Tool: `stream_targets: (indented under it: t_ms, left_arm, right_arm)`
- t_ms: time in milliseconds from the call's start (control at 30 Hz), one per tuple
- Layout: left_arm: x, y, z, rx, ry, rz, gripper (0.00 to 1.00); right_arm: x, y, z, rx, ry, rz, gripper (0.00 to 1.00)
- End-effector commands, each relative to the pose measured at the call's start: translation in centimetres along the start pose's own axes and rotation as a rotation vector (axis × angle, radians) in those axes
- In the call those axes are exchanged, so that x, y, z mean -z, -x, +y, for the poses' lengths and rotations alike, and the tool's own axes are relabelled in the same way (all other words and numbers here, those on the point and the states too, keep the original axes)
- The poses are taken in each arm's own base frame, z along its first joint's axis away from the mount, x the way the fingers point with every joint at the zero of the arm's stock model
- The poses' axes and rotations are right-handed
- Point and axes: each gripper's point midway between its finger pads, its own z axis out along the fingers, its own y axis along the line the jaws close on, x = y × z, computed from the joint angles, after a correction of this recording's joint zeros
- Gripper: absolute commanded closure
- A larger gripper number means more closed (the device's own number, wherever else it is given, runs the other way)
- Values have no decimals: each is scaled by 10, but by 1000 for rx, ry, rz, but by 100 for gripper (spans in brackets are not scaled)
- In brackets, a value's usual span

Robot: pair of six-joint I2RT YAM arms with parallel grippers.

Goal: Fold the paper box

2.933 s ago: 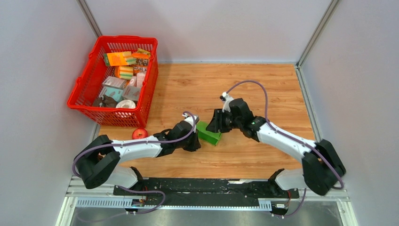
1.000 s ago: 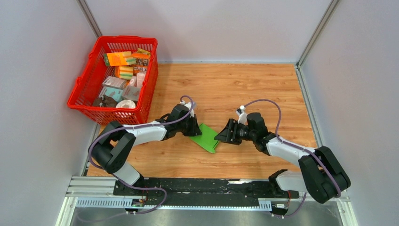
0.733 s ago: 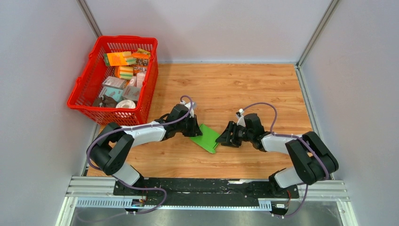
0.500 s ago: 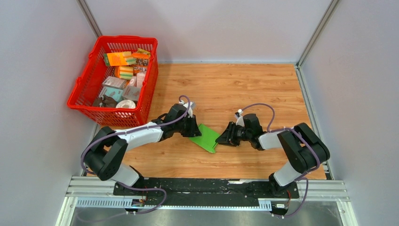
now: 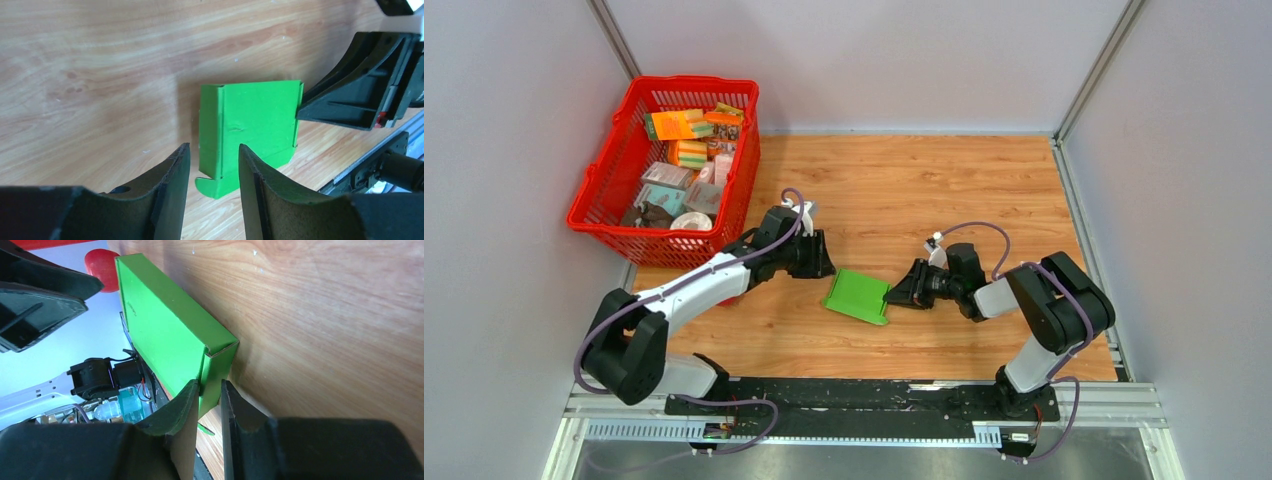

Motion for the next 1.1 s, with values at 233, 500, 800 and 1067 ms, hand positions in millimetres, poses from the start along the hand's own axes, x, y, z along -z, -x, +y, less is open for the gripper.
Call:
stream_targets:
  t_ms: [233, 500, 800, 1067]
  left_arm:
    - [-19, -16, -28, 73, -209, 78, 48]
    - [-26, -26, -14, 104, -148, 100, 47]
    - [-24, -31, -13, 103, -146, 127, 45]
    - [-36, -34, -42, 179, -334, 174, 45]
  right_arm:
    - [1, -3, -27, -31, -61, -26, 78]
    - [1, -4, -37, -61, -77, -37, 80]
    - [2, -4, -39, -74, -74, -36, 82]
    - [3, -5, -41, -75, -78, -36, 82]
